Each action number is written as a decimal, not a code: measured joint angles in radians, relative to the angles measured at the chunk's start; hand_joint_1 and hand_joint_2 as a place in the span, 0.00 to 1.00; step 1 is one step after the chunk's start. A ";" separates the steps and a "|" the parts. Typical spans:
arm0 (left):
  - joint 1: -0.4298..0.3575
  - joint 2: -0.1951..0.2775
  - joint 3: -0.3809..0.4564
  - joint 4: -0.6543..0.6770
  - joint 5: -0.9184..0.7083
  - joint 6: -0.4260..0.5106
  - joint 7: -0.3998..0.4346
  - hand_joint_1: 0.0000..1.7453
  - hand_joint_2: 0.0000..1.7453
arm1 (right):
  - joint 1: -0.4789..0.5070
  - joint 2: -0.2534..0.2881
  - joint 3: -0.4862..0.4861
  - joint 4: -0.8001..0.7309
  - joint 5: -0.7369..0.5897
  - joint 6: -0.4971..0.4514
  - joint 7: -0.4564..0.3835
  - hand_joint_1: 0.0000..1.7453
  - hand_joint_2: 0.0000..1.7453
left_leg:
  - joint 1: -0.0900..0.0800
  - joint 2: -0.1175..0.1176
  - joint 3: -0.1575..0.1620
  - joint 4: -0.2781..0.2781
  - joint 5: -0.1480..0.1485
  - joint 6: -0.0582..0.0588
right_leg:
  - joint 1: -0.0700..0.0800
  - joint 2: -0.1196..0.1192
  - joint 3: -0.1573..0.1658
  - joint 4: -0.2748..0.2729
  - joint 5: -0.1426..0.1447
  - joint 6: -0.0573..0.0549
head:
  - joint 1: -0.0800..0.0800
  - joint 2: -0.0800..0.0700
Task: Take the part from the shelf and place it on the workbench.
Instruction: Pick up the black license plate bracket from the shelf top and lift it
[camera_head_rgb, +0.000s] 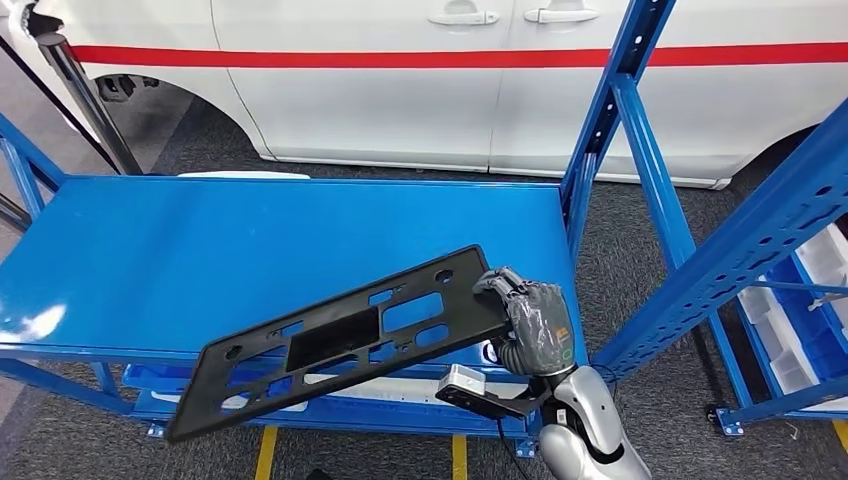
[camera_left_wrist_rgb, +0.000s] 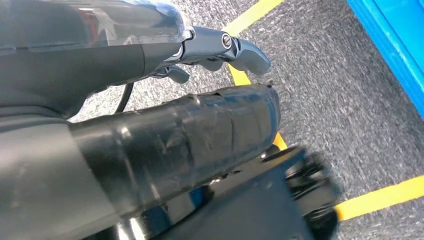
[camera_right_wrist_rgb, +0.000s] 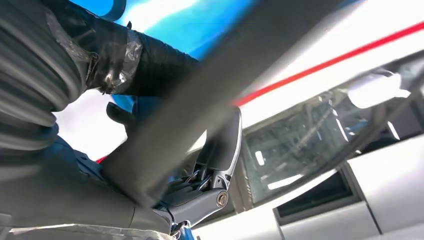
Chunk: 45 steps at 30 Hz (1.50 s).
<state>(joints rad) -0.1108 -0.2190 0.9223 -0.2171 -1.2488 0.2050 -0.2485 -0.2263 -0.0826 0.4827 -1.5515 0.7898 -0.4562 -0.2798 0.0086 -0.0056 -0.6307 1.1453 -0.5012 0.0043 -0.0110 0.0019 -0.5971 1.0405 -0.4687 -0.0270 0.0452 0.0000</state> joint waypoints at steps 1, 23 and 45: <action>-0.001 0.000 0.002 0.000 0.001 0.001 -0.001 0.00 0.00 | 0.000 0.001 0.003 -0.011 -0.005 0.000 -0.002 1.00 1.00 | -0.002 0.000 0.029 -0.062 0.023 0.005 | 0.002 0.001 0.000 0.001 -0.001 0.003 | 0.000 0.000; -0.007 -0.002 0.005 0.000 0.004 0.008 -0.004 0.00 0.00 | -0.066 0.001 0.040 -0.104 -0.043 0.051 -0.008 1.00 1.00 | 0.000 -0.001 0.035 -0.065 -0.011 -0.005 | -0.005 0.001 -0.005 0.003 0.002 0.007 | 0.000 0.000; -0.017 -0.008 0.005 0.000 0.013 0.001 0.008 0.00 0.00 | -0.178 0.073 0.194 -0.127 0.008 0.003 0.053 1.00 1.00 | 0.000 0.000 0.058 -0.131 0.044 0.036 | -0.005 -0.001 -0.081 0.165 -0.047 0.041 | 0.001 0.000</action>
<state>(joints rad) -0.1273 -0.2275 0.9274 -0.2171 -1.2357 0.2064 -0.2404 -0.4045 -0.0094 0.6765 -1.6787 0.7974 -0.4536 -0.2263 0.0088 -0.0054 -0.5731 1.0142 -0.4575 0.0403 -0.0155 0.0007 -0.6783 1.2052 -0.5153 0.0135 0.0465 0.0000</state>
